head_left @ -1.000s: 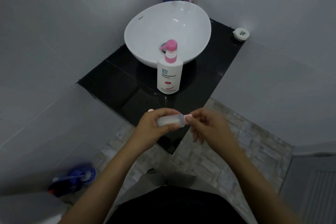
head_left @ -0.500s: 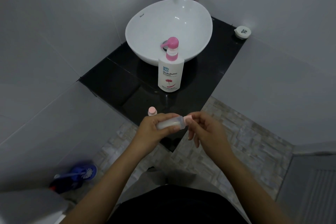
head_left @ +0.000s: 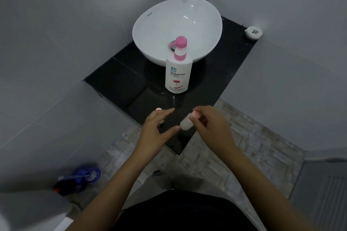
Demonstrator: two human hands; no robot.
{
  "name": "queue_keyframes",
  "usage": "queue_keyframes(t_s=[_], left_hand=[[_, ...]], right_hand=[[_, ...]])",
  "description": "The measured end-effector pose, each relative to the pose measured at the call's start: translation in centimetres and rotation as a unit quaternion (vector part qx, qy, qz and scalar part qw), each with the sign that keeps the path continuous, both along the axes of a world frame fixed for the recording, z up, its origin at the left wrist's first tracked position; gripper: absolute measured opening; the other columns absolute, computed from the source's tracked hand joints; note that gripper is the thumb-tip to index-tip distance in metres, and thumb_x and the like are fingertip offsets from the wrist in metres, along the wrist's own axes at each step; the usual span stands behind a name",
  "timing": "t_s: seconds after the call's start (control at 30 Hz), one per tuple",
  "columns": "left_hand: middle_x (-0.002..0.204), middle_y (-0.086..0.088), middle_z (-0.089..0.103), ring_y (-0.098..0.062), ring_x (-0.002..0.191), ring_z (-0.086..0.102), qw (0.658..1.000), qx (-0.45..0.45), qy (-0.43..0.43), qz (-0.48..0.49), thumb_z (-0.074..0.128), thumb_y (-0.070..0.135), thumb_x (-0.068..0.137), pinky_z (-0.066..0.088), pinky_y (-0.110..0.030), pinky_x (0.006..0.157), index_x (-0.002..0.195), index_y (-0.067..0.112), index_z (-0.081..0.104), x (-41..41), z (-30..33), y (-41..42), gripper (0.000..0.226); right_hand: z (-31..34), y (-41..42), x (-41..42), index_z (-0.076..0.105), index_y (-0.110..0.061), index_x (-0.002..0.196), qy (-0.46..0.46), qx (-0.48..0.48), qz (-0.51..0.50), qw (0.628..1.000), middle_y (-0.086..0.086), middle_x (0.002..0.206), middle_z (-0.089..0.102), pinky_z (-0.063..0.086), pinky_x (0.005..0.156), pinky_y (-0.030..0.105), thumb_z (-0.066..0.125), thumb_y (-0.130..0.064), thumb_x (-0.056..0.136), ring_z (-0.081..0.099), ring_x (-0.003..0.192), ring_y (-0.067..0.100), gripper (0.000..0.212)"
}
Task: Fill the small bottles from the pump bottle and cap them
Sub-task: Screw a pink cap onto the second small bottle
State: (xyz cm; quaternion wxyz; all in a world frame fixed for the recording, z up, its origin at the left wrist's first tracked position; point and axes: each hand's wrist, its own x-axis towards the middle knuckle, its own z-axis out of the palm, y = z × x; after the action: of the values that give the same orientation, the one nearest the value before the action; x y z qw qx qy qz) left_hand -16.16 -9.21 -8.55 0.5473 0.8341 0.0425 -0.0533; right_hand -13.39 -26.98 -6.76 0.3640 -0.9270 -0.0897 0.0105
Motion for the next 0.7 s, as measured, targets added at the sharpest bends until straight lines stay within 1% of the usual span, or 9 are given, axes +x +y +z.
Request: queue_keyframes(t_s=[0.07, 0.13, 0.17, 0.23, 0.27, 0.33, 0.5, 0.63, 0.7], left_hand=[[0.113, 0.017, 0.054, -0.008, 0.109, 0.052, 1.0, 0.011, -0.004, 0.022, 0.07, 0.027, 0.08, 0.045, -0.024, 0.089, 0.117, 0.037, 0.059, 0.0, -0.4, 0.7, 0.04], [0.109, 0.012, 0.058, -0.012, 0.105, 0.056, 0.999, 0.014, -0.01, 0.045, 0.07, 0.024, 0.081, 0.048, -0.029, 0.088, 0.11, 0.038, 0.062, -0.1, -0.6, 1.2, 0.034], [0.108, 0.01, 0.059, -0.013, 0.104, 0.057, 0.998, 0.01, -0.01, 0.056, 0.07, 0.021, 0.081, 0.048, -0.024, 0.088, 0.109, 0.036, 0.063, -0.2, -0.7, 1.5, 0.033], [0.107, 0.006, 0.061, -0.009, 0.102, 0.058, 0.998, 0.009, -0.005, 0.07, 0.069, 0.018, 0.082, 0.042, -0.008, 0.082, 0.112, 0.028, 0.065, -0.5, -0.8, 1.9, 0.031], [0.107, 0.006, 0.061, -0.006, 0.1, 0.058, 0.997, 0.011, -0.003, 0.075, 0.068, 0.017, 0.083, 0.04, -0.003, 0.078, 0.113, 0.025, 0.066, -0.6, -0.8, 2.0, 0.031], [0.106, 0.005, 0.061, -0.003, 0.096, 0.057, 0.997, 0.014, -0.003, 0.082, 0.067, 0.016, 0.084, 0.04, -0.001, 0.075, 0.113, 0.025, 0.066, -0.8, -1.0, 2.4, 0.031], [0.107, 0.006, 0.062, -0.009, 0.1, 0.058, 0.996, 0.017, 0.008, 0.089, 0.067, 0.018, 0.084, 0.043, -0.017, 0.08, 0.11, 0.028, 0.066, -0.8, -1.5, 2.8, 0.028], [0.108, 0.005, 0.062, -0.005, 0.098, 0.057, 0.996, 0.017, 0.01, 0.085, 0.066, 0.016, 0.085, 0.041, -0.015, 0.079, 0.11, 0.025, 0.066, -0.7, -1.5, 2.9, 0.027], [0.107, 0.005, 0.061, -0.004, 0.097, 0.057, 0.996, 0.026, 0.012, 0.08, 0.066, 0.017, 0.085, 0.04, -0.014, 0.079, 0.111, 0.025, 0.066, -0.7, -1.7, 3.0, 0.027]], right_hand=[[-1.3, 0.1, 1.1, 0.062, -0.011, 0.111, -0.002, -0.052, 0.026, 0.998, 0.001, 0.103, 0.061, 0.034, 0.065, 0.008, 0.056, -0.024, 0.093, 0.05, 0.078, 0.003, 0.023], [-2.4, 0.4, 2.1, 0.06, -0.009, 0.116, 0.023, -0.083, 0.045, 0.995, 0.006, 0.11, 0.06, 0.042, 0.071, 0.016, 0.053, -0.024, 0.094, 0.058, 0.089, 0.015, 0.027], [-2.9, 0.6, 2.4, 0.059, -0.009, 0.118, 0.038, -0.102, 0.054, 0.993, 0.007, 0.114, 0.06, 0.046, 0.076, 0.023, 0.052, -0.025, 0.095, 0.06, 0.094, 0.019, 0.028], [-3.6, 1.1, 3.0, 0.056, -0.01, 0.122, 0.058, -0.143, 0.072, 0.985, 0.007, 0.118, 0.058, 0.049, 0.082, 0.031, 0.049, -0.027, 0.096, 0.061, 0.098, 0.024, 0.031], [-3.8, 1.3, 3.2, 0.055, -0.01, 0.122, 0.065, -0.157, 0.077, 0.983, 0.008, 0.119, 0.058, 0.049, 0.082, 0.032, 0.049, -0.027, 0.096, 0.061, 0.098, 0.024, 0.032], [-4.1, 1.7, 3.6, 0.055, -0.01, 0.123, 0.073, -0.166, 0.083, 0.98, 0.009, 0.12, 0.057, 0.048, 0.082, 0.033, 0.048, -0.027, 0.096, 0.061, 0.099, 0.026, 0.032], [-4.9, 2.2, 4.2, 0.053, -0.009, 0.125, 0.085, -0.192, 0.092, 0.974, 0.01, 0.123, 0.055, 0.049, 0.083, 0.034, 0.048, -0.024, 0.096, 0.061, 0.1, 0.027, 0.032], [-5.1, 2.3, 4.6, 0.054, -0.009, 0.121, 0.071, -0.2, 0.081, 0.974, 0.01, 0.117, 0.058, 0.048, 0.078, 0.033, 0.047, -0.025, 0.097, 0.061, 0.095, 0.027, 0.03], [-5.2, 2.3, 4.7, 0.054, -0.011, 0.122, 0.065, -0.204, 0.079, 0.974, 0.009, 0.117, 0.058, 0.05, 0.079, 0.034, 0.048, -0.027, 0.096, 0.062, 0.096, 0.026, 0.032]])
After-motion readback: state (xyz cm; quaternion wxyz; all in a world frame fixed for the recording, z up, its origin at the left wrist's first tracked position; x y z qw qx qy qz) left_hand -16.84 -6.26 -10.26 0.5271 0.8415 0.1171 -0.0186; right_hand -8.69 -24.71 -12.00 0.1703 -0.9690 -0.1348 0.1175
